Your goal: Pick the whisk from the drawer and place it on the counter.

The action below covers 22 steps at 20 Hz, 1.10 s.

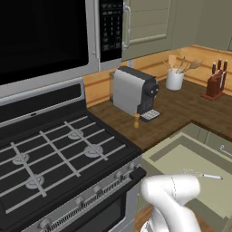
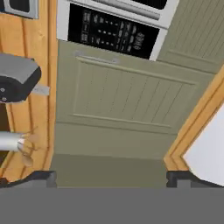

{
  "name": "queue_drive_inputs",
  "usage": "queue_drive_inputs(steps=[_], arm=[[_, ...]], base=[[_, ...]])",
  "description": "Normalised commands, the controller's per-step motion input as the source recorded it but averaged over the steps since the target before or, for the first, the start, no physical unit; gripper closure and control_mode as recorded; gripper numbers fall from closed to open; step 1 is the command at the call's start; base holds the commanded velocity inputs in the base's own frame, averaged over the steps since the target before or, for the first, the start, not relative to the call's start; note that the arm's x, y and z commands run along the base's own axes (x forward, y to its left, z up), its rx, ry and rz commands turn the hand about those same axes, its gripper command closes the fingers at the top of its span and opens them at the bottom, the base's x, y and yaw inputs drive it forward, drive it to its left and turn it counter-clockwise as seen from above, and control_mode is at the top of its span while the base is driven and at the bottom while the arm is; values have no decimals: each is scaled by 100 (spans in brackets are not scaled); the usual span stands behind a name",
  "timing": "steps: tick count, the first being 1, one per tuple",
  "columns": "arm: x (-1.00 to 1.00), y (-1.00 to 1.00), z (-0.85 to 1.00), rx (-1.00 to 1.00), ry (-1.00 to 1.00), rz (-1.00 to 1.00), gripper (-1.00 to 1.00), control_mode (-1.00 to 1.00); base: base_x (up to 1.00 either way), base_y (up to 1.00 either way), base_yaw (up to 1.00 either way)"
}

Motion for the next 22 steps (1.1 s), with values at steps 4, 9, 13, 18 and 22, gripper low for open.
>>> queue_drive_inputs(steps=[4, 9, 13, 18, 22], arm=[[57, -47, -77, -19, 100, 38, -100, -100], [47, -32, -100, -20, 82, 31, -100, -100], [40, -6, -100, -33, 83, 3, -100, -100], [19, -10, -100, -34, 87, -12, -100, -100], [4, -57, -100, -9, 81, -16, -100, -100]], base=[[0, 0, 0], [0, 0, 0], [0, 0, 0], [0, 0, 0], [0, 0, 0]])
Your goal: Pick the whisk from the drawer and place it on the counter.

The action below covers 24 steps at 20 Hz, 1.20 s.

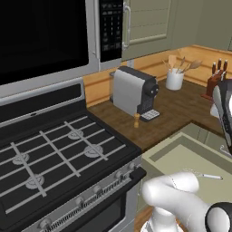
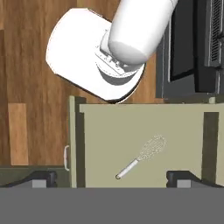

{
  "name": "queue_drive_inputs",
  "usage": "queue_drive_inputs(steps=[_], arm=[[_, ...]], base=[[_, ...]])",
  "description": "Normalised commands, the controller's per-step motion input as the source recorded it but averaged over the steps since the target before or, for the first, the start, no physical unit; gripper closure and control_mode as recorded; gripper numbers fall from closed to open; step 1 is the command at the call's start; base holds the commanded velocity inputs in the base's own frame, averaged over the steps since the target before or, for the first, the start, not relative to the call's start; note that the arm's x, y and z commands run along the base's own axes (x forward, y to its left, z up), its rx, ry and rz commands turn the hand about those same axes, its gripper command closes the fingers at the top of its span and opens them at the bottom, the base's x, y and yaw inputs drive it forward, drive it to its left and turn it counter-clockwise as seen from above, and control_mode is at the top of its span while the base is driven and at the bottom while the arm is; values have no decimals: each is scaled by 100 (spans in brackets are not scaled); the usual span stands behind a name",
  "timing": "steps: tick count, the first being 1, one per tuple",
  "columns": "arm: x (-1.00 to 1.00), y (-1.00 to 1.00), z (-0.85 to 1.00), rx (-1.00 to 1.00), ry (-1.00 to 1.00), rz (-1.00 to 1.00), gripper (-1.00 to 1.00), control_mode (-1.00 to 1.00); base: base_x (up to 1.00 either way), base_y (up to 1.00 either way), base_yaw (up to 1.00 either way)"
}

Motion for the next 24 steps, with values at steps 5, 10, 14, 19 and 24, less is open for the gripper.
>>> queue_drive_inputs(steps=[5, 10, 14, 19, 24], arm=[[1, -47, -100, 1, 49, -39, -100, -100], [0, 0, -93, 0, 3, -50, -100, -100], [2, -4, -76, 6, -17, -33, -100, -100], [3, -27, -67, 18, -37, -9, -100, -100], [44, 2, -49, 4, -16, -15, -100, -100]], base=[[0, 0, 0], [0, 0, 0], [0, 0, 0], [0, 0, 0], [0, 0, 0]])
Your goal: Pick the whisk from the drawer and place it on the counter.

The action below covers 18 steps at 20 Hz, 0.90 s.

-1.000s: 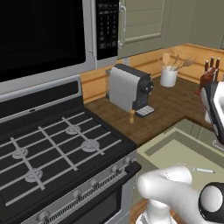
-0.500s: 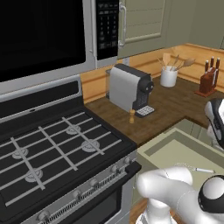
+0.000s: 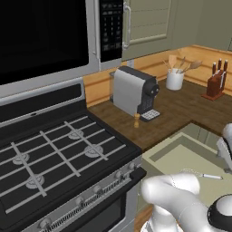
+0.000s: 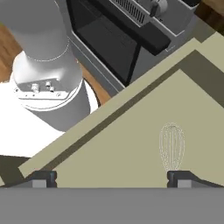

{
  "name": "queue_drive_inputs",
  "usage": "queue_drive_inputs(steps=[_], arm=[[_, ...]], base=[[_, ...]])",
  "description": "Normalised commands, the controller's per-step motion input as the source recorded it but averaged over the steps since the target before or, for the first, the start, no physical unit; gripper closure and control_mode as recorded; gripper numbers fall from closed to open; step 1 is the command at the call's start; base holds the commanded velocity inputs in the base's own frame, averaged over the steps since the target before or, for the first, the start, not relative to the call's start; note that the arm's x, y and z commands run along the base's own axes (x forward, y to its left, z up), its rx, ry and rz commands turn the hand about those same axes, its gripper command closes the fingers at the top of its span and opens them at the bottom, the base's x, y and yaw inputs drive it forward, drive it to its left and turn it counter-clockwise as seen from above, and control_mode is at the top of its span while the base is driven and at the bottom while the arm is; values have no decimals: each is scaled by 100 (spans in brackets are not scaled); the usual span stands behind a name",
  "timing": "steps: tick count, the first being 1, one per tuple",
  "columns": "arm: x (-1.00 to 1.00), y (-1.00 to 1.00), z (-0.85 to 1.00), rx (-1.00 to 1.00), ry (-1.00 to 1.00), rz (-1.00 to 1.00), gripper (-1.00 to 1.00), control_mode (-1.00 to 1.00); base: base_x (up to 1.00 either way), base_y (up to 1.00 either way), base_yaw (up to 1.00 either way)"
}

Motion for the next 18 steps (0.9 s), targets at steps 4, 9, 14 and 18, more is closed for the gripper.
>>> queue_drive_inputs(steps=[4, 9, 14, 18], arm=[[66, -6, -39, 0, 7, -12, -100, -100], [13, -32, -53, 0, 12, -5, -100, -100], [14, -5, -52, 0, 8, -3, -100, -100], [5, -21, -59, 0, 6, 0, -100, -100]], base=[[0, 0, 0], [0, 0, 0], [0, 0, 0], [0, 0, 0]])
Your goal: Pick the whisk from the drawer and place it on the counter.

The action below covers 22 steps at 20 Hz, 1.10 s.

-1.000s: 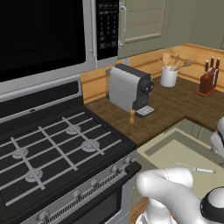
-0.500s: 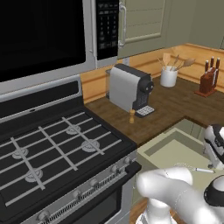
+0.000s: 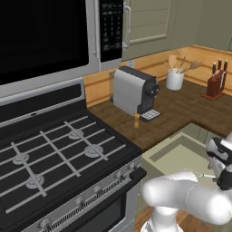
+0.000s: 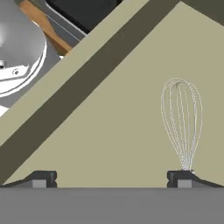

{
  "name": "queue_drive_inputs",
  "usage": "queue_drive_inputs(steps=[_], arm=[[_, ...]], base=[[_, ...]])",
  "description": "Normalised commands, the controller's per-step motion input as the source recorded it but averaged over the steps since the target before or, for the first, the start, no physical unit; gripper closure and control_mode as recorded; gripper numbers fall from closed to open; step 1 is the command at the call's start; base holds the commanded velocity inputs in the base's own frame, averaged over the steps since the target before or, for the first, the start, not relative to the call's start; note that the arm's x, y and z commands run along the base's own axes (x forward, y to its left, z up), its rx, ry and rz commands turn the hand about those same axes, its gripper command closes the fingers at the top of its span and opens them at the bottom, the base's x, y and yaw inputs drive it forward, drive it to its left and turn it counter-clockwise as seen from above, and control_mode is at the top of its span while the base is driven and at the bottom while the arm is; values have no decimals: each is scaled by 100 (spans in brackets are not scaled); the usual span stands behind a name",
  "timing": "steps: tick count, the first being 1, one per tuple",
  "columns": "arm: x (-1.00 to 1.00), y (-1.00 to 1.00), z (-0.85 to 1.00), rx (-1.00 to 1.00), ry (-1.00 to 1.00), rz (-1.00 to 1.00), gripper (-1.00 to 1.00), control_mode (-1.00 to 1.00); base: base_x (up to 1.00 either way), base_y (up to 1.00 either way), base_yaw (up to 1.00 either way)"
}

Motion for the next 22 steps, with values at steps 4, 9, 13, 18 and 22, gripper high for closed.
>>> queue_drive_inputs(steps=[4, 9, 13, 18, 22], arm=[[29, -27, -45, 1, 1, 0, -100, -100], [46, -28, -32, 2, 2, 0, -100, -100], [46, -28, -24, 4, 0, 0, -100, -100], [27, -23, -53, 2, 2, 0, -100, -100], [18, -3, -66, 0, 2, 0, -100, -100]], base=[[0, 0, 0], [0, 0, 0], [0, 0, 0], [0, 0, 0], [0, 0, 0]])
